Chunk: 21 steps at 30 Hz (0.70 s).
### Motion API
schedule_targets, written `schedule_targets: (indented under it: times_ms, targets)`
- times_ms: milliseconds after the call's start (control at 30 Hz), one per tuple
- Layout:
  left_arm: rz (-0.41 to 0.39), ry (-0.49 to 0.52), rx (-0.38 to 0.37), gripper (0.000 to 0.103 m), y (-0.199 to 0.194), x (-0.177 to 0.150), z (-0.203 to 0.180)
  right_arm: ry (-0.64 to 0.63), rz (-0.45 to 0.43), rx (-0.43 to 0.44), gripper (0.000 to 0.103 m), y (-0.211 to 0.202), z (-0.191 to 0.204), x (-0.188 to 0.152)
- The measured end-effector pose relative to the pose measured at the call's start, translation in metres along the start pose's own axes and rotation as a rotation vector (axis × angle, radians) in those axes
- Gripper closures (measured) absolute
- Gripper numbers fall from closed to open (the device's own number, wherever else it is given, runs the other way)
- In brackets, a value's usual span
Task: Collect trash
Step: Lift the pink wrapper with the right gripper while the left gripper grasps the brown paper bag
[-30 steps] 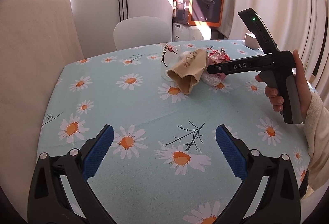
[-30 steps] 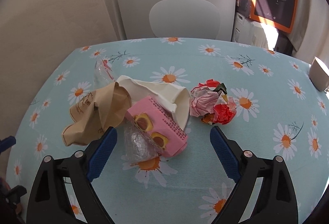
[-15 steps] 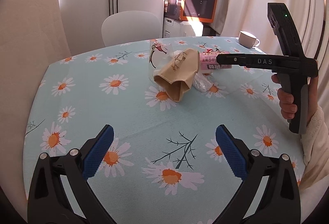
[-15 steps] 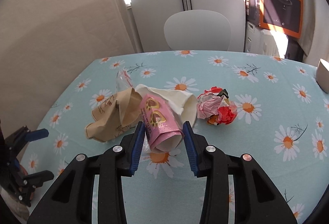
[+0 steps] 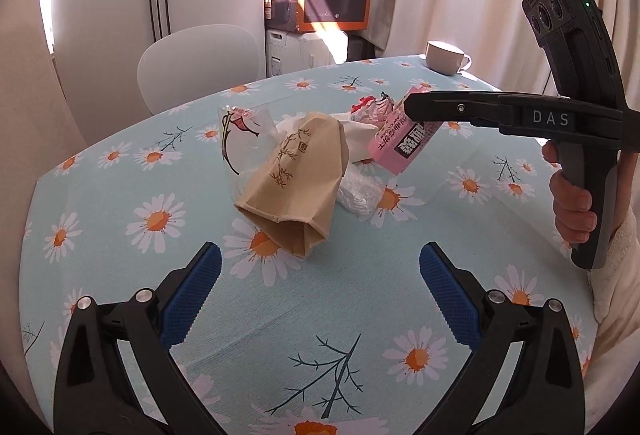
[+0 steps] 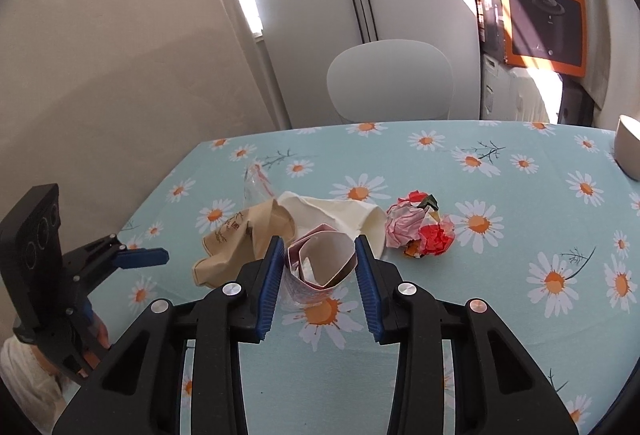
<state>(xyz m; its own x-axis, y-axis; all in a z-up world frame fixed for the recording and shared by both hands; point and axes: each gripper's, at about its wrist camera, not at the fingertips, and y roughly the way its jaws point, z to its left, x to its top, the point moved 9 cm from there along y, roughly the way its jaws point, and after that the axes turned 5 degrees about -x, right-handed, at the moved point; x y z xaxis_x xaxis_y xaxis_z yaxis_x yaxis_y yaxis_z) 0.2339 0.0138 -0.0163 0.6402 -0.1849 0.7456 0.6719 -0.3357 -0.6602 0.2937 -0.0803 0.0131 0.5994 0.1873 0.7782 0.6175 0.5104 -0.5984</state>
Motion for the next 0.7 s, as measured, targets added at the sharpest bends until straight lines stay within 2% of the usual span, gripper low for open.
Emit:
schedule_targets:
  times_ms: [233, 367, 467, 533, 567, 600, 700]
  targets:
    - [0.028, 0.036, -0.015, 0.006, 0.021, 0.010, 0.000, 0.030, -0.015, 0.003, 0.069, -0.003, -0.009, 0.004]
    - [0.037, 0.030, 0.002, 0.006, 0.030, 0.018, 0.004, 0.036, -0.011, 0.003, 0.069, -0.002, -0.011, 0.004]
    - [0.036, 0.042, 0.044, 0.006, 0.035, 0.023, 0.007, 0.032, 0.001, -0.009, 0.069, 0.001, -0.011, 0.002]
    - [0.052, 0.053, 0.077, 0.017, 0.038, 0.022, 0.010, 0.026, -0.003, -0.013, 0.069, 0.001, -0.011, 0.002]
    - [0.060, 0.058, 0.088, 0.036, 0.039, 0.021, 0.010, 0.026, -0.004, -0.013, 0.069, 0.001, -0.011, 0.002]
    - [0.071, 0.057, 0.092, 0.061, 0.041, 0.020, 0.012, 0.028, -0.004, -0.010, 0.069, 0.001, -0.011, 0.002]
    - [0.069, 0.058, 0.103, 0.064, 0.038, 0.021, 0.014, 0.033, -0.004, -0.011, 0.069, 0.001, -0.013, 0.003]
